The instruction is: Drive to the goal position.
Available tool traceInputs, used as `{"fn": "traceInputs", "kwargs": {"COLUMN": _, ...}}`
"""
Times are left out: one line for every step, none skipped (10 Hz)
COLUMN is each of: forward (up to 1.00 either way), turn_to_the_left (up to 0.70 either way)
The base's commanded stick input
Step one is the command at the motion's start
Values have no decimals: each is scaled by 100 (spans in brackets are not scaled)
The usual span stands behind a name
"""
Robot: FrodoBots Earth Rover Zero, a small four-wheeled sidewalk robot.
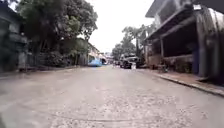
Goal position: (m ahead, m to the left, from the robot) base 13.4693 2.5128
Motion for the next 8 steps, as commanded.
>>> {"fn": "traceInputs", "kwargs": {"forward": 100, "turn_to_the_left": 0}}
{"fn": "traceInputs", "kwargs": {"forward": 100, "turn_to_the_left": 0}}
{"fn": "traceInputs", "kwargs": {"forward": 100, "turn_to_the_left": 0}}
{"fn": "traceInputs", "kwargs": {"forward": 100, "turn_to_the_left": 0}}
{"fn": "traceInputs", "kwargs": {"forward": 100, "turn_to_the_left": 0}}
{"fn": "traceInputs", "kwargs": {"forward": 100, "turn_to_the_left": 0}}
{"fn": "traceInputs", "kwargs": {"forward": 100, "turn_to_the_left": 0}}
{"fn": "traceInputs", "kwargs": {"forward": 100, "turn_to_the_left": 0}}
